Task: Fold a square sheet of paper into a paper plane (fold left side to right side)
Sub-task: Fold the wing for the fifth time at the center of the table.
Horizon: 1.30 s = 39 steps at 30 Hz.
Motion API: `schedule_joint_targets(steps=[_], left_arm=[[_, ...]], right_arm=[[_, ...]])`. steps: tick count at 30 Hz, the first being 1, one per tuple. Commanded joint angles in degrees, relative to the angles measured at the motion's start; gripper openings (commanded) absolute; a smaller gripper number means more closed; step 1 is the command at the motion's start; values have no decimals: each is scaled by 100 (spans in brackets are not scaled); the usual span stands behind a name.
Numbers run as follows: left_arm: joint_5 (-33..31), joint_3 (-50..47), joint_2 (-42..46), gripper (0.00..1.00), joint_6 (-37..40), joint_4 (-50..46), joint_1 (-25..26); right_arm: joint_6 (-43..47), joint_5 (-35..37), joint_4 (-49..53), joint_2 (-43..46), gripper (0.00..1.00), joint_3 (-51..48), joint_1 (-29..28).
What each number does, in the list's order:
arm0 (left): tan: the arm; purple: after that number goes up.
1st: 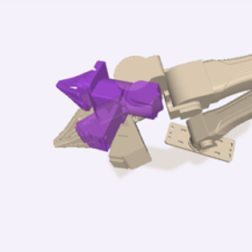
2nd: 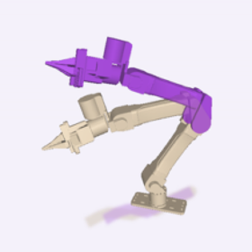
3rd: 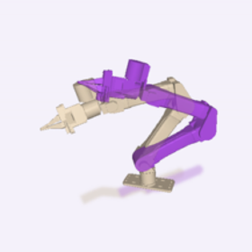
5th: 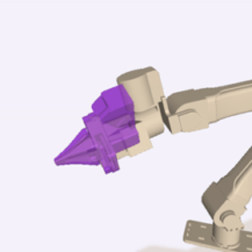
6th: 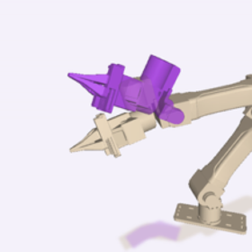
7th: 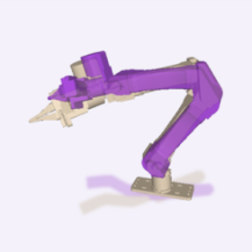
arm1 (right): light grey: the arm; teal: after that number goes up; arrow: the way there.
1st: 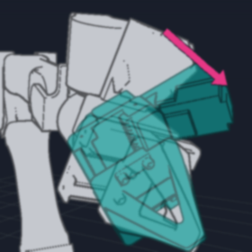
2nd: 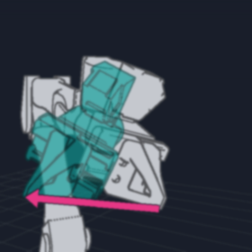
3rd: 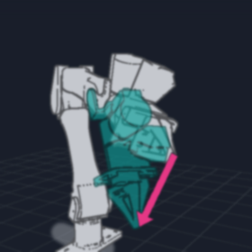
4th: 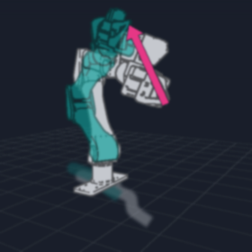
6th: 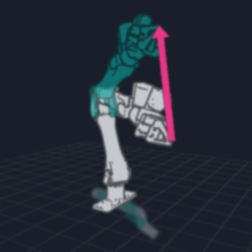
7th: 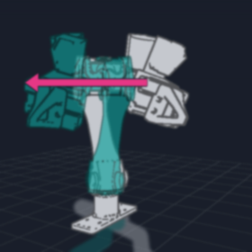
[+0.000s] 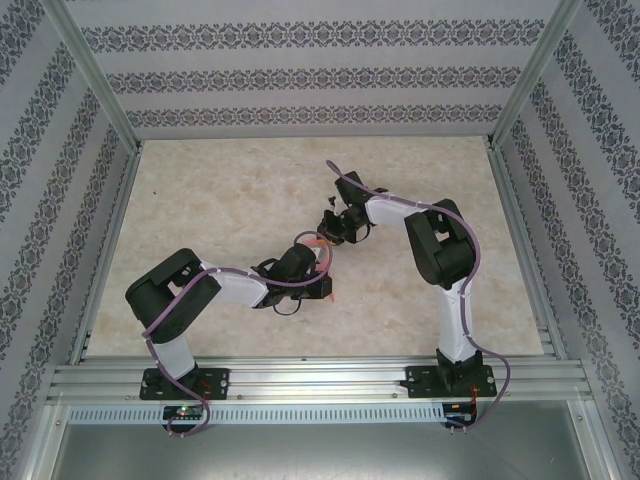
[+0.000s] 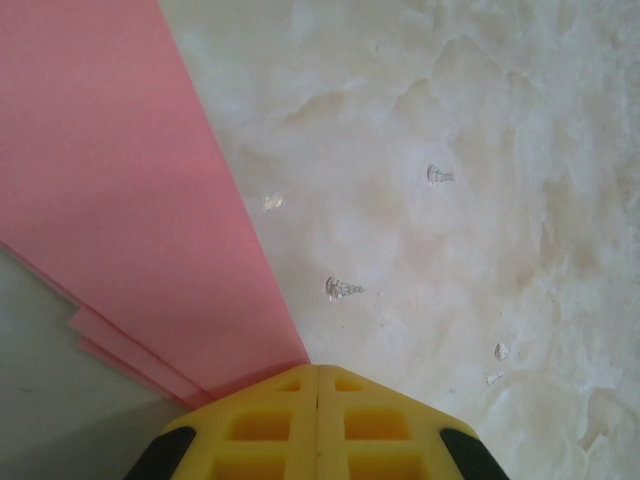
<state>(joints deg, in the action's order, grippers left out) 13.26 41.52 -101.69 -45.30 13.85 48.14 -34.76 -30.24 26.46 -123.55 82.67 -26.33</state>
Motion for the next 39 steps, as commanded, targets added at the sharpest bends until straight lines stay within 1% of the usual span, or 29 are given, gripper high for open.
schedule_joint_targets(steps=[1,12,16,19,23,25,29,32,35,37,39], left_arm=[[135,-403,-455,6,65,-1453,222],[144,-387,-405,6,74,-1461,222],[169,-390,-230,6,46,-1389,222],[192,-341,101,8,38,-1384,214],[217,-138,719,16,98,-1570,140],[308,-3,996,19,134,-1660,49],[567,233,1442,25,188,-1742,-184],[794,317,1636,26,158,-1642,-418],[1081,418,1622,26,122,-1480,-639],[1063,535,1559,27,148,-1619,-744],[1018,564,1584,32,152,-1656,-881]], right_arm=[[108,950,-981,-257,12,109,327],[245,1095,-778,-364,12,267,373],[275,1154,-833,-60,13,67,422],[328,1175,-895,427,15,-257,497],[421,1184,-987,1282,19,-946,622],[463,1156,-992,1692,23,-1296,659],[413,991,-1127,2482,24,-2185,670],[267,847,-1354,2973,24,-2860,649],[139,730,-1531,3380,24,-3440,621],[62,625,-1648,3626,24,-3762,575],[73,826,-1560,3921,27,-4025,457]])
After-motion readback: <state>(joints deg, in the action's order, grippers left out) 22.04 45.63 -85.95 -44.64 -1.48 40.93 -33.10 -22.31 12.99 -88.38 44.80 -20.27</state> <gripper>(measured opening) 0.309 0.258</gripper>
